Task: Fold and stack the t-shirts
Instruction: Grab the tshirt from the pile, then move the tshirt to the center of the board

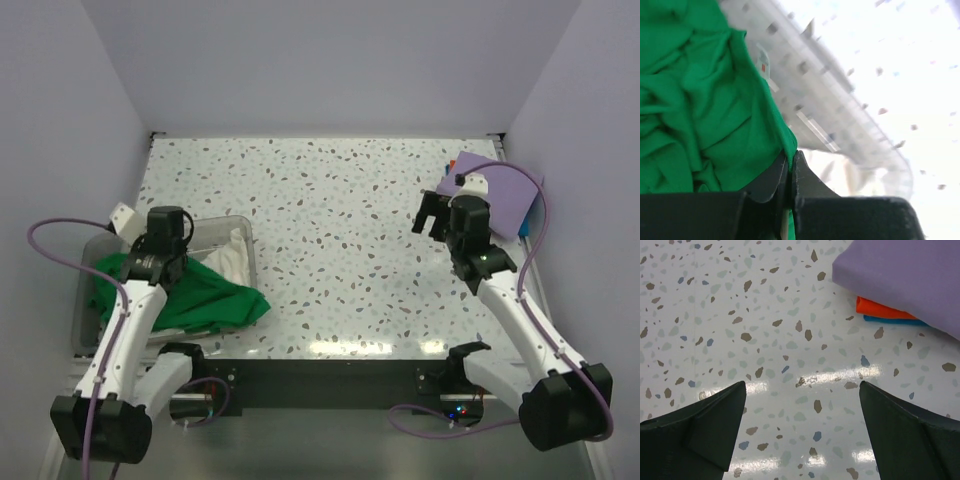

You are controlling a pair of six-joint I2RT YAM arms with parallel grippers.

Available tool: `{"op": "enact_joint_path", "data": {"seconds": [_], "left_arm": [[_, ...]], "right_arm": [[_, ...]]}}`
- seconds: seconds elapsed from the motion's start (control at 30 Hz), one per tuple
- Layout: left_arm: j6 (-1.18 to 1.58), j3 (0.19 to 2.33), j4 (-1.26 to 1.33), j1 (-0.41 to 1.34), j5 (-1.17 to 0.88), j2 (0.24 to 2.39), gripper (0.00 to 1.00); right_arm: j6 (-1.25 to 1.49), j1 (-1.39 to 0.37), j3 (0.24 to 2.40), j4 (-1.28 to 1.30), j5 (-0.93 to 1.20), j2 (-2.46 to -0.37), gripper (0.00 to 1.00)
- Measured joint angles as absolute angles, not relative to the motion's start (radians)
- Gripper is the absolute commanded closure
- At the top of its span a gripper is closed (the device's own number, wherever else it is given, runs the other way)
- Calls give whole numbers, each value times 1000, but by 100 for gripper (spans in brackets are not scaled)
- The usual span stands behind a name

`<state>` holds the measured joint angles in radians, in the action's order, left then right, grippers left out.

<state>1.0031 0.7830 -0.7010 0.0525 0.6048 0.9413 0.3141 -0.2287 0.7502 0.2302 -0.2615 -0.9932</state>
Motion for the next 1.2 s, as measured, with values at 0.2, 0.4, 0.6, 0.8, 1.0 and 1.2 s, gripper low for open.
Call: {"op": "enact_joint_path", "data": {"seconds": [0.2, 0.4, 0.6, 0.8, 1.0, 1.2], "left_arm": [[841, 859, -563, 52, 545, 761, 100], [675, 1005, -393, 55, 285, 806, 100], [590, 1203, -240, 90, 23, 945, 100], [571, 1419, -80, 210, -189, 1066, 100], [564, 1643, 51, 342, -339, 1224, 100], [612, 1866, 131, 358, -446, 1386, 100]], "right_arm": [[307, -229, 804, 209, -250, -1048, 1], [306, -229, 838, 204, -241, -1089, 1], [306, -229, 845, 200, -240, -1093, 1], [305, -229, 852, 202, -241, -1093, 1], [297, -229, 871, 209, -252, -1090, 1], [296, -229, 873, 216, -269, -1071, 1]]}}
